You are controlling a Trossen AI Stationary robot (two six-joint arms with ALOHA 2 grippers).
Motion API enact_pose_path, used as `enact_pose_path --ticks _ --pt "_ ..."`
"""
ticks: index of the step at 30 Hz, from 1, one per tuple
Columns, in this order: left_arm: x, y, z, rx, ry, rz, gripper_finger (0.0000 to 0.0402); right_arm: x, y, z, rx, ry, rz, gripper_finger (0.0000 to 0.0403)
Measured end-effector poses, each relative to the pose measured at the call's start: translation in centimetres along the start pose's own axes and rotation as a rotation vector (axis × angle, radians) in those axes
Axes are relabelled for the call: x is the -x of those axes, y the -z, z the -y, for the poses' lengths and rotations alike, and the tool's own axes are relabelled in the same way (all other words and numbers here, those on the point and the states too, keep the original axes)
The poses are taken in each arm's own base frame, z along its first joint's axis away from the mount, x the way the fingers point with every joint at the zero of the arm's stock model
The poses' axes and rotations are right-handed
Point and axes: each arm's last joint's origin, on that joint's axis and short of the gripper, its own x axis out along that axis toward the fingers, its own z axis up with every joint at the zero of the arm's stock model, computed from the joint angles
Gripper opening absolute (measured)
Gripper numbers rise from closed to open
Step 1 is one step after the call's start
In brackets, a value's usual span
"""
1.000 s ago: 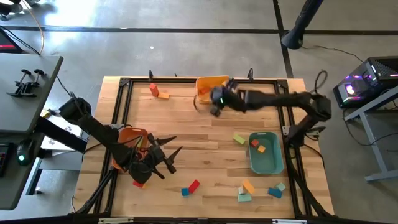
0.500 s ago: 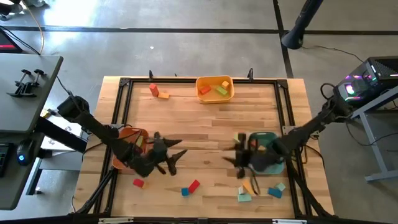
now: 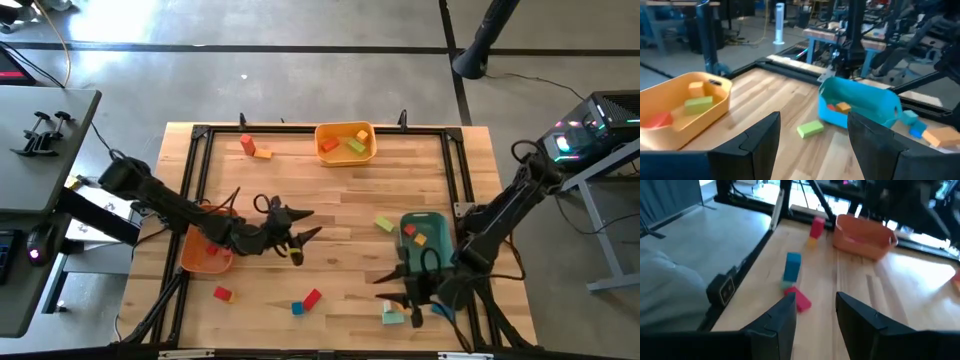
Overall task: Sort blocks by size
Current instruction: Put the light blue small block into the green bin
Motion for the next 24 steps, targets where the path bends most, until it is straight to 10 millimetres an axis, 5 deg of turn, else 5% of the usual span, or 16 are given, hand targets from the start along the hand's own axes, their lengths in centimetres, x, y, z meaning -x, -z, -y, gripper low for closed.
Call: enact_pose_path --ticks 6,12,17,24 --pt "0.0 0.9 0.8 -0.037 0.068 -0.026 0.0216 1.1 -3.8 0.2 -0.012 -0.014 -0.044 0.0133" --pt "0.4 1.8 1.4 -0.09 0.086 -0.056 0.0216 4.7 -6.1 1.0 -0.283 0.006 -0.355 0.0157" --pt "0.7 2.3 1.8 -0.112 0.088 -0.066 0.0216 7.4 -4.3 0.5 -0.596 0.079 -0.637 0.0193" --pt "0.9 2.5 2.1 -0.14 0.094 -0.067 0.0216 7.9 0.9 -2.8 -0.979 0.106 -0.835 0.0237"
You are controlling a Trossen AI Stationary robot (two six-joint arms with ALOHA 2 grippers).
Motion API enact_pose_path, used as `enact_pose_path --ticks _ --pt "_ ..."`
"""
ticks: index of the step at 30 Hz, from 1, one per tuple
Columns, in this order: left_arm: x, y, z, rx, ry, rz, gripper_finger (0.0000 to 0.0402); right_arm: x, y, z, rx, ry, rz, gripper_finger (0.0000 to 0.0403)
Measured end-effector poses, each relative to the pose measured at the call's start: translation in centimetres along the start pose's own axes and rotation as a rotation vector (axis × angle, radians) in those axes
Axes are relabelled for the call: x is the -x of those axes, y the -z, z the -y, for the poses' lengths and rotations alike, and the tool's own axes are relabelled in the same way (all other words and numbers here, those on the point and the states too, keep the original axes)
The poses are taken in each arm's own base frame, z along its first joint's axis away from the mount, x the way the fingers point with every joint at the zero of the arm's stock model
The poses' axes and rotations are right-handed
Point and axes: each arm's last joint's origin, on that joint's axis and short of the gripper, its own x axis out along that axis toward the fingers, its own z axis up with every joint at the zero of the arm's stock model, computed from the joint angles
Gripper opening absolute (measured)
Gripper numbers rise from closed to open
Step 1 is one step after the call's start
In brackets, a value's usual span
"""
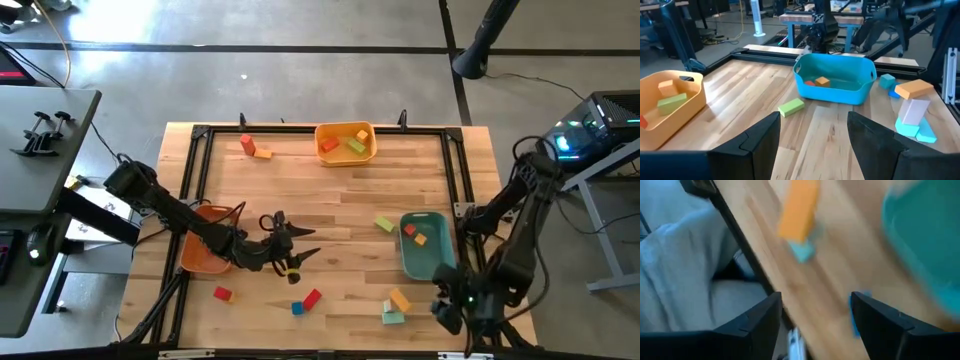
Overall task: Sort blocks by size
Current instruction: Put the light blue small block into the green bin
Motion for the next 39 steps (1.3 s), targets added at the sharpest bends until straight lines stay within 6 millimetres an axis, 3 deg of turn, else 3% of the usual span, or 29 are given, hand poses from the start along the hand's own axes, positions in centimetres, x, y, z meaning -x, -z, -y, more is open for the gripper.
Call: enact_pose_path --ticks 5,11,21,39 --pt "-0.2 -0.1 -0.2 -0.021 -0.009 0.002 0.0216 -3.0 1.8 1.4 -0.179 -0.022 -0.115 0.0239" --pt "-0.6 -0.1 -0.7 -0.018 -0.029 0.0 0.0216 -5.2 2.5 4.7 -0.369 0.198 -0.247 0.0232" --pt "-0.7 -0.2 -0.9 -0.016 -0.029 -0.002 0.0216 -7.7 2.3 7.8 -0.417 0.323 -0.267 0.0232" --pt "-0.7 -0.1 -0.9 0.008 -0.029 -0.003 0.0216 -9.3 1.9 7.5 -0.336 0.284 -0.33 0.0232"
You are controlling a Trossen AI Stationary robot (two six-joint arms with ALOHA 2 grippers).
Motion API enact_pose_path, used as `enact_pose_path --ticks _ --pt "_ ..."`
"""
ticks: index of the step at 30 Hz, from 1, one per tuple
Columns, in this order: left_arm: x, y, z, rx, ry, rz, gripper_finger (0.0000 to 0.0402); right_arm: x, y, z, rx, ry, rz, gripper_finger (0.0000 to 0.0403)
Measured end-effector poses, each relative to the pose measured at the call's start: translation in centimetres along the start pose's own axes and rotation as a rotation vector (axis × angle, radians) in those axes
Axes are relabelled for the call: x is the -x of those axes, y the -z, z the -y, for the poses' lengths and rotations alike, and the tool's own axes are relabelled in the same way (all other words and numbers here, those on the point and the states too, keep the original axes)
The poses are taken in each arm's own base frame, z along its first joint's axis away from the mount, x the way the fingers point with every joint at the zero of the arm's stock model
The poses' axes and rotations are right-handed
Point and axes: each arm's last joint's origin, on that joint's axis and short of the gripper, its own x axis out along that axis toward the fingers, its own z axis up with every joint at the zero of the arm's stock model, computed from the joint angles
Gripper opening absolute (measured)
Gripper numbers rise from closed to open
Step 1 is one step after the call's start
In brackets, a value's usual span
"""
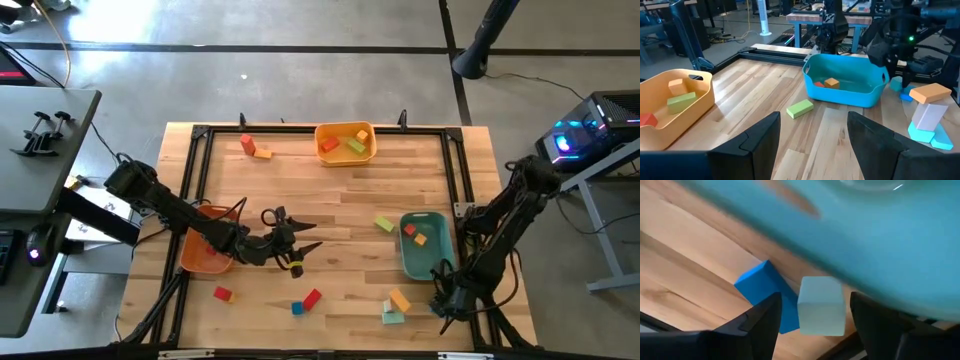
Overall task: Sort blocks by size
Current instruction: Put the light blue small block into the green bin
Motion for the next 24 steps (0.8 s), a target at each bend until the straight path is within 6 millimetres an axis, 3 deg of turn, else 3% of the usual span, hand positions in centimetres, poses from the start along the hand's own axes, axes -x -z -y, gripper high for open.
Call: enact_pose_path --ticks 6,14,19,24 --pt "0.0 0.0 0.0 0.0 0.0 0.0 0.0216 -1.4 0.1 -0.5 0.019 0.044 -0.022 0.0215" --pt "0.0 0.0 0.0 0.001 0.0 0.001 0.0216 -0.5 0.5 -1.1 0.025 0.053 0.015 0.0128" --pt "0.0 0.0 0.0 0.001 0.0 0.001 0.0216 1.6 1.2 -2.6 0.064 0.011 0.084 0.0129" --pt "0.0 0.0 0.0 0.001 0.0 0.001 0.0216 5.6 2.5 -4.7 0.167 -0.058 0.192 0.0129"
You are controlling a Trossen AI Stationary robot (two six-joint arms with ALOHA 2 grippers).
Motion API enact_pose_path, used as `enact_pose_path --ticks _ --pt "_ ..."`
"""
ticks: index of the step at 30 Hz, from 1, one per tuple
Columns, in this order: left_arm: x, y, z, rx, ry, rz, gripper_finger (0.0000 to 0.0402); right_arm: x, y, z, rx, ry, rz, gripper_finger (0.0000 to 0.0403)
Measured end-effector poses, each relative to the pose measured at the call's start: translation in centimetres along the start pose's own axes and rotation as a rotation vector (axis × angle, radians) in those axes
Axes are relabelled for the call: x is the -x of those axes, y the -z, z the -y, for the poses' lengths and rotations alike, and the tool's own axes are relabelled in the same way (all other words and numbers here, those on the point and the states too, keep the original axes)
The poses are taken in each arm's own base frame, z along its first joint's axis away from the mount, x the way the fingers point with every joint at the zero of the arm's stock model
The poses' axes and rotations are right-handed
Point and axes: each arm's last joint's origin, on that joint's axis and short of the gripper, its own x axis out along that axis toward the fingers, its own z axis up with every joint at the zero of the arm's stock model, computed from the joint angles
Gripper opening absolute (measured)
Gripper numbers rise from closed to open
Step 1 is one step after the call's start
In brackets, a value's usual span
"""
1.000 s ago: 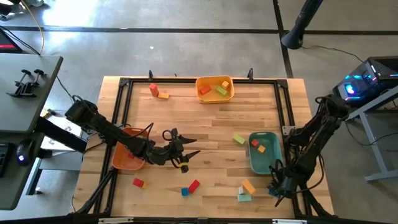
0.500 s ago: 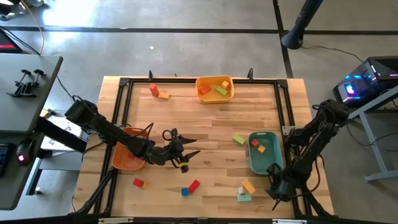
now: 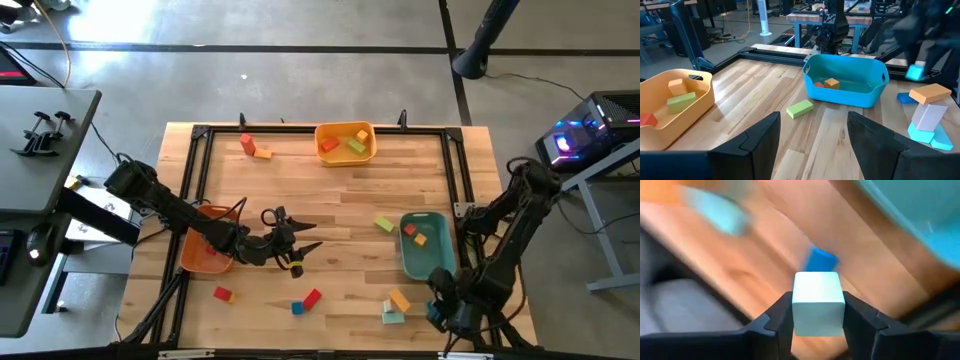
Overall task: Sort blocks by size
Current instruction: Put the light blue small block into the green bin
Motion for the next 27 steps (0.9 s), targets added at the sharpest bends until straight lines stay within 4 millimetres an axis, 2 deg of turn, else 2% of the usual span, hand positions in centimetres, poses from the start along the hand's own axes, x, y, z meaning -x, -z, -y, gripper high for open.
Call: enact_pose_path --ticks 4,7,10,14,18,22,27 --pt "0.0 0.0 0.0 0.002 0.0 0.0 0.0216 3.0 -0.7 -1.1 0.11 -0.038 0.213 0.0129" --pt "0.0 0.0 0.0 0.009 0.0 0.0 0.0216 3.5 -2.2 -0.6 0.109 0.041 0.376 0.0131" --pt "0.0 0.0 0.0 0.025 0.002 0.0 0.0216 2.0 -4.1 0.8 0.071 0.172 0.392 0.0131" --pt "0.0 0.0 0.0 0.025 0.013 -0.003 0.0216 -0.9 -6.6 3.0 0.004 0.328 0.256 0.0132" --pt "0.0 0.0 0.0 0.025 0.015 -0.003 0.0216 -3.0 -8.5 4.1 -0.016 0.345 0.159 0.0141" --pt "0.0 0.0 0.0 0.025 0.015 -0.003 0.0216 -3.6 -9.7 4.6 0.016 0.344 0.086 0.0163" --pt "0.0 0.0 0.0 0.028 0.015 -0.003 0.0216 -3.4 -10.7 4.9 0.094 0.356 0.103 0.0181"
